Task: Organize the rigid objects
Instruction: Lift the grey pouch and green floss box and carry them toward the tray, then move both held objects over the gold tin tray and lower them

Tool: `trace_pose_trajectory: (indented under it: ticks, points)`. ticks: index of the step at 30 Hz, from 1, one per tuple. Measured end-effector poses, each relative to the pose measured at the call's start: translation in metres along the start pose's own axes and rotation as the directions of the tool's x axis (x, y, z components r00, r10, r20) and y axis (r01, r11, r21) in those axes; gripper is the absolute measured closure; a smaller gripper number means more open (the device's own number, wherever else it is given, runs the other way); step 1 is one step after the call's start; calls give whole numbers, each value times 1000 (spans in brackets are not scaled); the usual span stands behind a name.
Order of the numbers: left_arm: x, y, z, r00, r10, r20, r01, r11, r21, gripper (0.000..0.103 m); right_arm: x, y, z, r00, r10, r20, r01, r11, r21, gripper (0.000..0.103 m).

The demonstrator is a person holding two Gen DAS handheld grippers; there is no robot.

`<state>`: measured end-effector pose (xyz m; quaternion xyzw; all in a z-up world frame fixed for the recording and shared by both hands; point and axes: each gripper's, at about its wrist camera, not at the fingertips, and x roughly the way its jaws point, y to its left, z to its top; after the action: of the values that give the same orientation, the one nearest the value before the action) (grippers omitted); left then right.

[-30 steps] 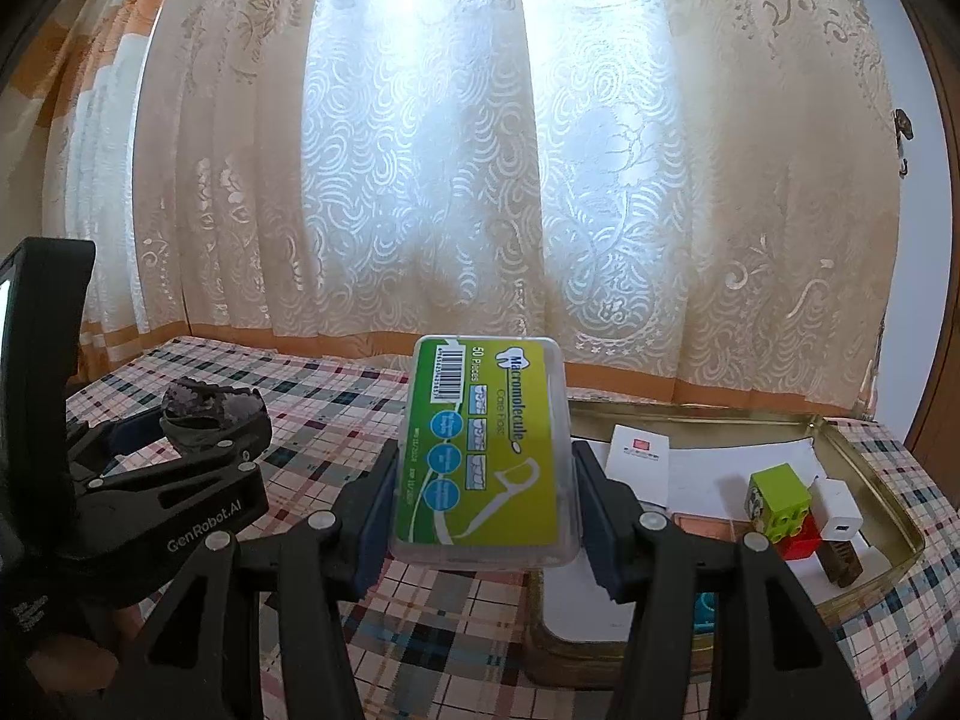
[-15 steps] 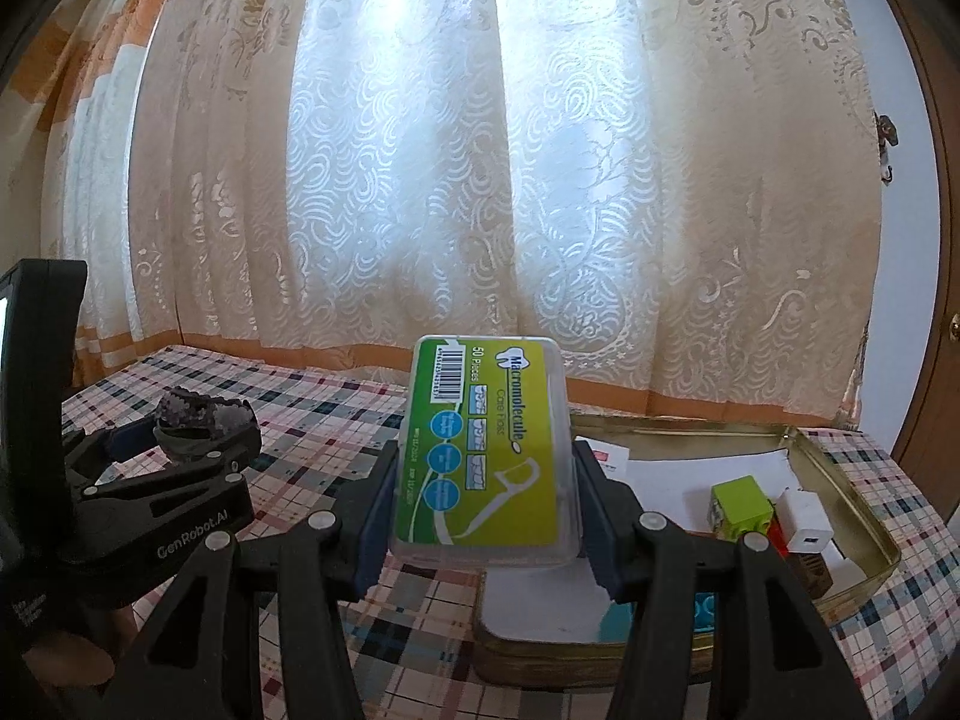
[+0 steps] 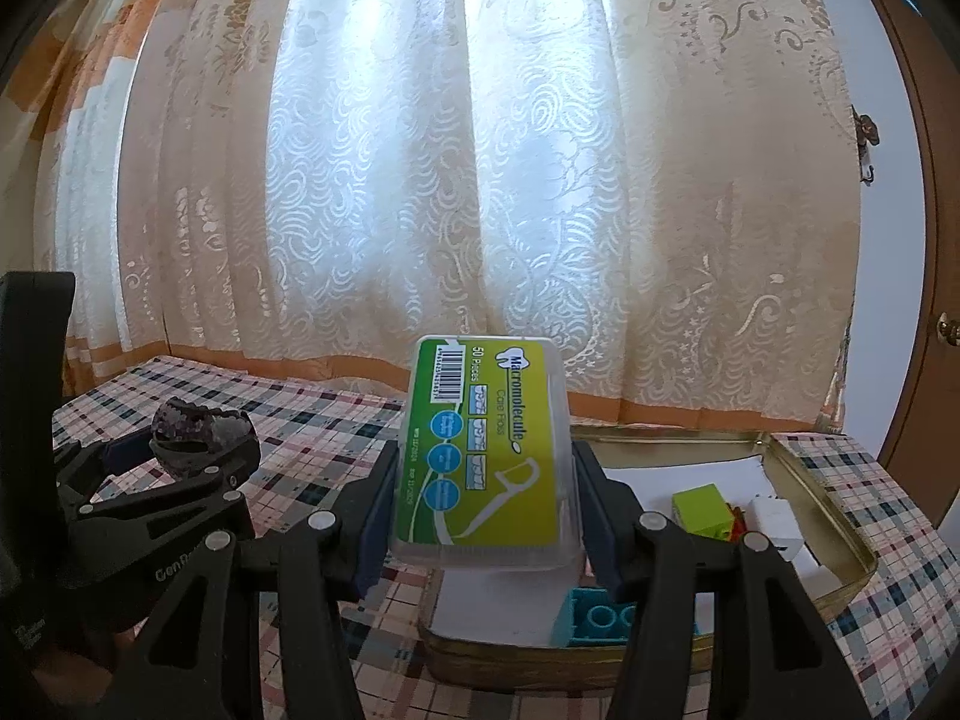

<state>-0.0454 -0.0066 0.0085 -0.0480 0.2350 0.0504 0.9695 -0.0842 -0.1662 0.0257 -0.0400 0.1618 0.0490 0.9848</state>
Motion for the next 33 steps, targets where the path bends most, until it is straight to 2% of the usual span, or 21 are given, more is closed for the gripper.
trace_pose_trajectory:
  ticks: [14, 33]
  points:
    - [-9, -19, 2, 1000, -14, 21, 15, 1000, -22, 32, -8, -21, 0, 1000, -26, 15, 26, 1000, -6, 46]
    - [-18, -69, 7, 996, -77, 45, 76, 997, 15, 32, -13, -60, 0, 998, -69, 16, 68, 997, 19, 46]
